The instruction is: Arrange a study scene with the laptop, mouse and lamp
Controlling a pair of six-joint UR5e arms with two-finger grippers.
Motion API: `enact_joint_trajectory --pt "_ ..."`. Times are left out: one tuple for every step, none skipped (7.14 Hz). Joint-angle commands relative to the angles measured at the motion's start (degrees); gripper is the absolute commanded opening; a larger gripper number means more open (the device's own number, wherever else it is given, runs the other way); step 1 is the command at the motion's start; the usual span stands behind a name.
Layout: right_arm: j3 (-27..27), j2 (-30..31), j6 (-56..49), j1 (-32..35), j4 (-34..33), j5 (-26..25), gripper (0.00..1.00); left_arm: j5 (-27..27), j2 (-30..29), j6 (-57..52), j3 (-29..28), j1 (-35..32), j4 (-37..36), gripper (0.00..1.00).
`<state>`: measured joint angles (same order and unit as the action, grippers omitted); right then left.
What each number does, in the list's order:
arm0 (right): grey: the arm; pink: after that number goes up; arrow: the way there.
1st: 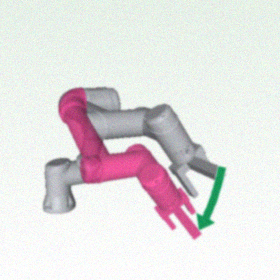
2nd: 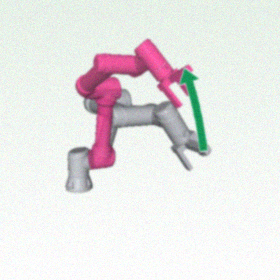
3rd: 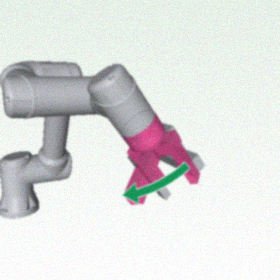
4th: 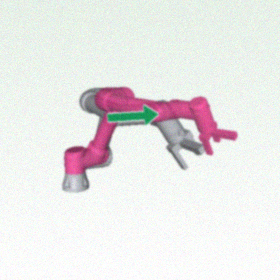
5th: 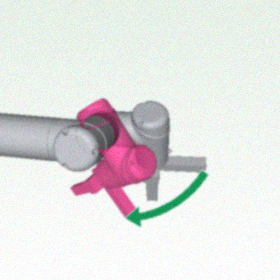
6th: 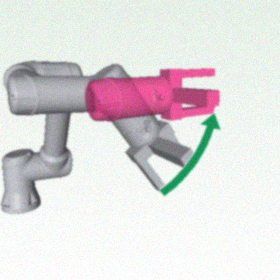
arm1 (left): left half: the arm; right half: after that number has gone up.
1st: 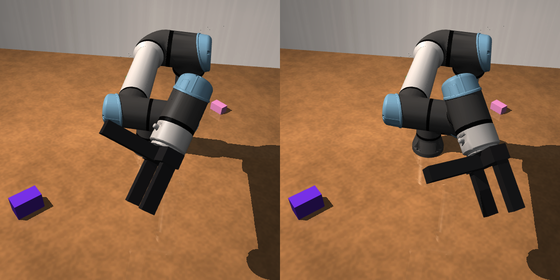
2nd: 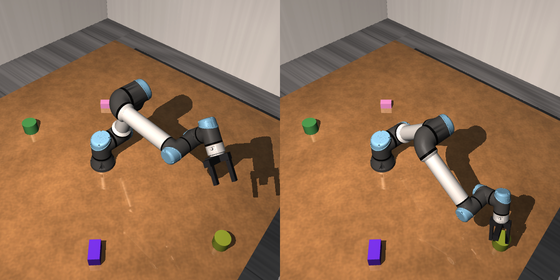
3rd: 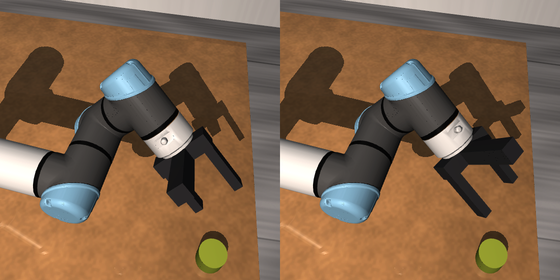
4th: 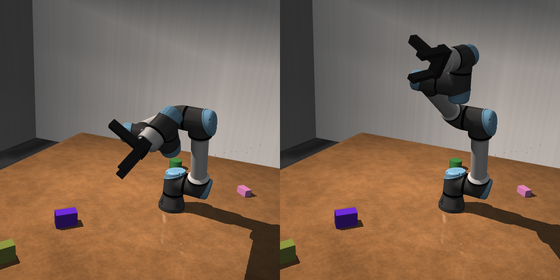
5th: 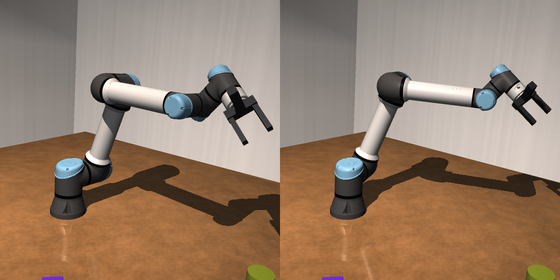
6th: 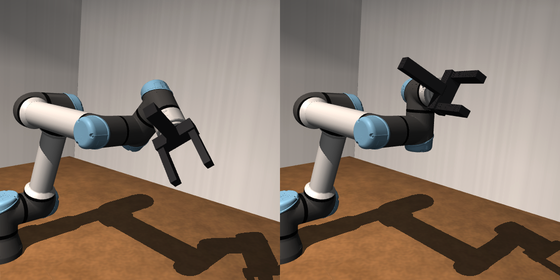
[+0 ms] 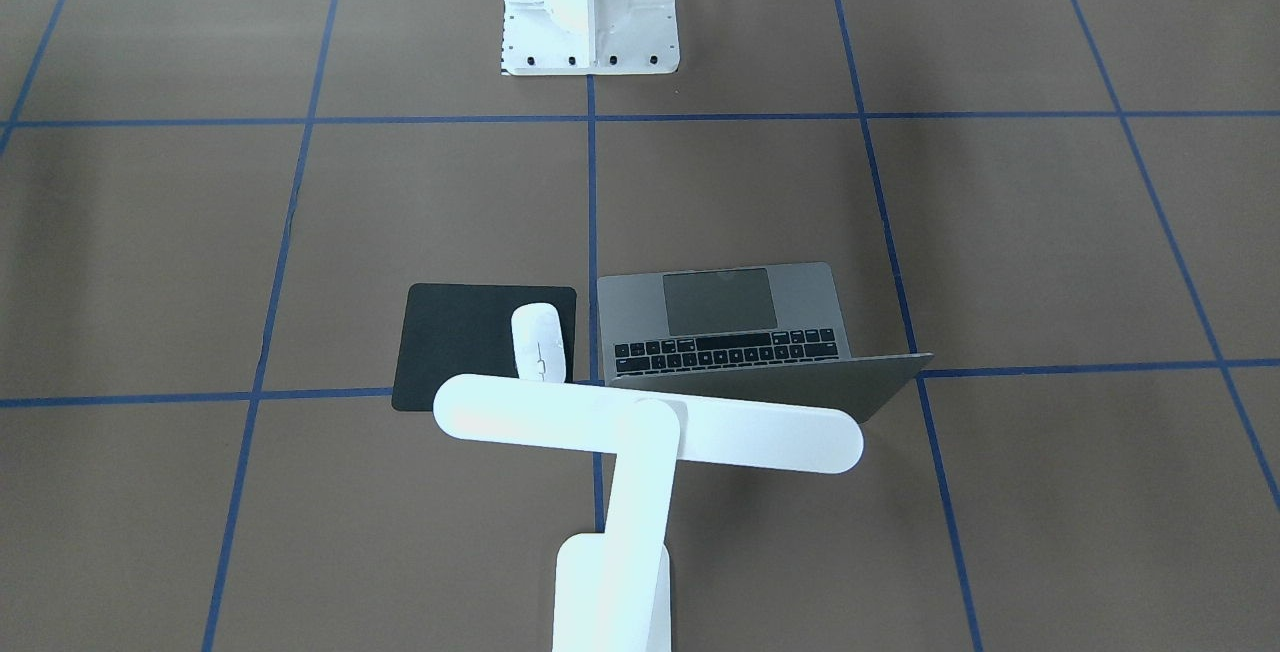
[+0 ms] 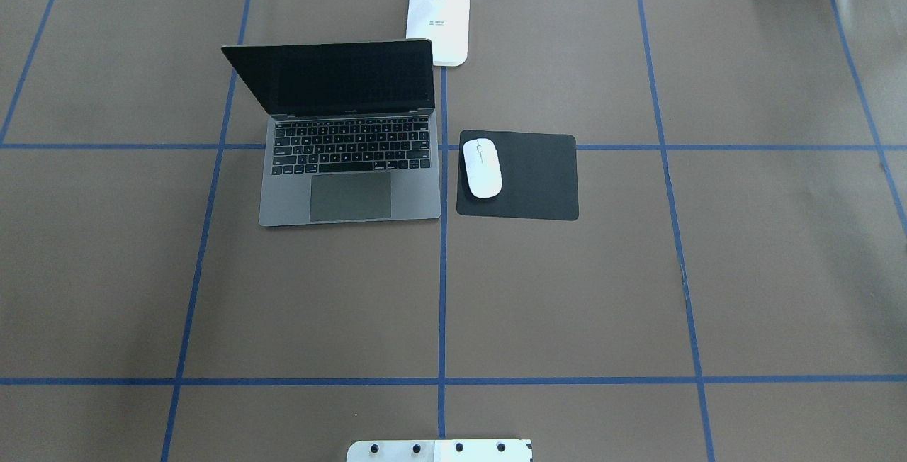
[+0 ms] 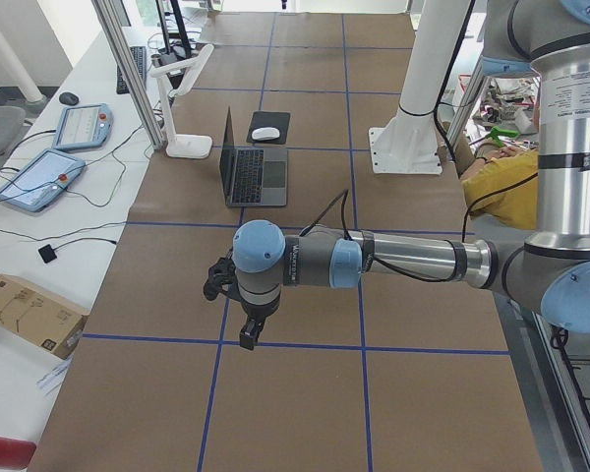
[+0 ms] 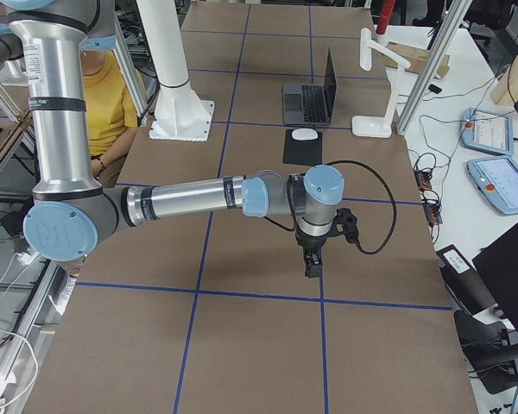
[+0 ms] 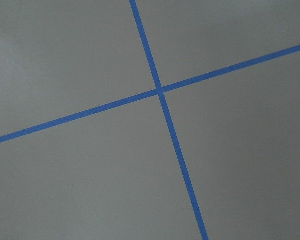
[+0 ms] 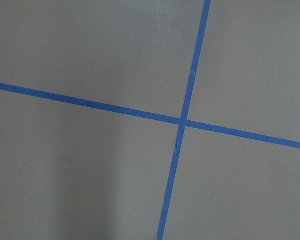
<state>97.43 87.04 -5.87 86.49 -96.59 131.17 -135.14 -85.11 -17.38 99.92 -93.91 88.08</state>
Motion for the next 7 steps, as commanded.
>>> enact_joint_trajectory --pt "0.47 -0.03 -0.02 0.0 0.0 0.22 1.0 -0.03 0.3 0.06 0.28 -0.05 0.07 1.0" --pt "0.48 -0.03 -0.02 0.0 0.0 0.4 1.0 -0.03 0.3 0.15 0.28 0.04 0.07 1.0" --pt "0.48 -0.03 -0.02 0.0 0.0 0.4 1.0 -0.03 0.3 0.24 0.28 0.04 0.07 1.0" --pt "0.48 -0.03 -0.02 0.0 0.0 0.4 1.0 -0.03 0.3 0.24 0.28 0.04 0.07 1.0" --pt "0.48 -0.12 0.07 -0.09 0.0 0.4 1.0 -0.03 0.39 0.24 0.28 0.04 0.07 1.0" --pt "0.48 -0.21 0.15 -0.18 0.0 0.84 1.0 -0.03 0.39 0.24 0.28 0.04 0.07 1.0" --pt "0.39 -0.21 0.33 -0.09 0.0 2.75 1.0 -0.03 0.47 0.24 0.37 0.04 0.07 1.0"
